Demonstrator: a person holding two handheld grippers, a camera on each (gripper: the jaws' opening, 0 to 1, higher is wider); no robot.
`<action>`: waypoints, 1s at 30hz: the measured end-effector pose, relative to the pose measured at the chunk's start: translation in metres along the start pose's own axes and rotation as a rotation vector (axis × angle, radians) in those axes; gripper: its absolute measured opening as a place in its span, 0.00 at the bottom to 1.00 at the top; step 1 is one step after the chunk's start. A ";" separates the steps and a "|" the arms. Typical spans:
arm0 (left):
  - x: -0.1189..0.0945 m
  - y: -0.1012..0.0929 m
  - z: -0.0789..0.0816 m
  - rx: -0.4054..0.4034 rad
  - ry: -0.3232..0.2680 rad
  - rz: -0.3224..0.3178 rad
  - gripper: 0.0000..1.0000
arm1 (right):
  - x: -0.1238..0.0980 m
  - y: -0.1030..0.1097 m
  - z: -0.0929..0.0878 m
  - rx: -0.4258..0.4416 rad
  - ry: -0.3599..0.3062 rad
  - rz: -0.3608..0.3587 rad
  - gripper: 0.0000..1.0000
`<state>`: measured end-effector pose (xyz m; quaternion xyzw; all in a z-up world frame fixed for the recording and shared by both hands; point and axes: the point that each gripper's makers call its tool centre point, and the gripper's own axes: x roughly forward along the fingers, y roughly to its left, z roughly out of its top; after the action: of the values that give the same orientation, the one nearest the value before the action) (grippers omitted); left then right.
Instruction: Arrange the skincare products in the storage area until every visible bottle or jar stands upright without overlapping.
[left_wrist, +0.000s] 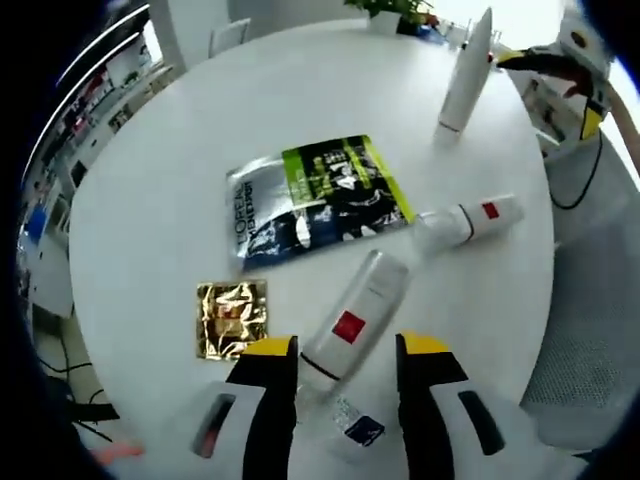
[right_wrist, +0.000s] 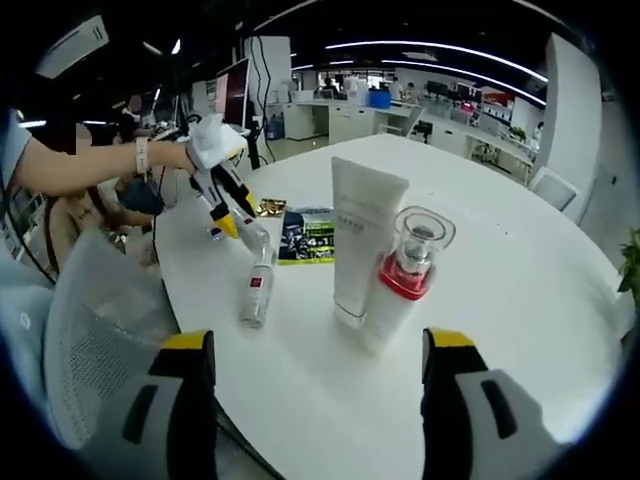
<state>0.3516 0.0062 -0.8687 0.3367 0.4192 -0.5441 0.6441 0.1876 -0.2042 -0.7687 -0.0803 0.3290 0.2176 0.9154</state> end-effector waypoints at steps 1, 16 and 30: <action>0.001 0.001 0.000 0.005 0.008 0.000 0.34 | 0.001 0.000 0.000 0.001 -0.001 0.003 0.85; 0.009 0.002 -0.006 0.011 0.053 -0.023 0.24 | 0.002 0.003 0.000 0.037 -0.013 0.032 0.83; 0.009 0.000 -0.007 0.060 0.086 0.032 0.16 | 0.003 0.016 -0.002 0.069 -0.032 0.067 0.80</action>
<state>0.3513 0.0092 -0.8800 0.3857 0.4244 -0.5309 0.6238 0.1817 -0.1897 -0.7725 -0.0342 0.3240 0.2378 0.9150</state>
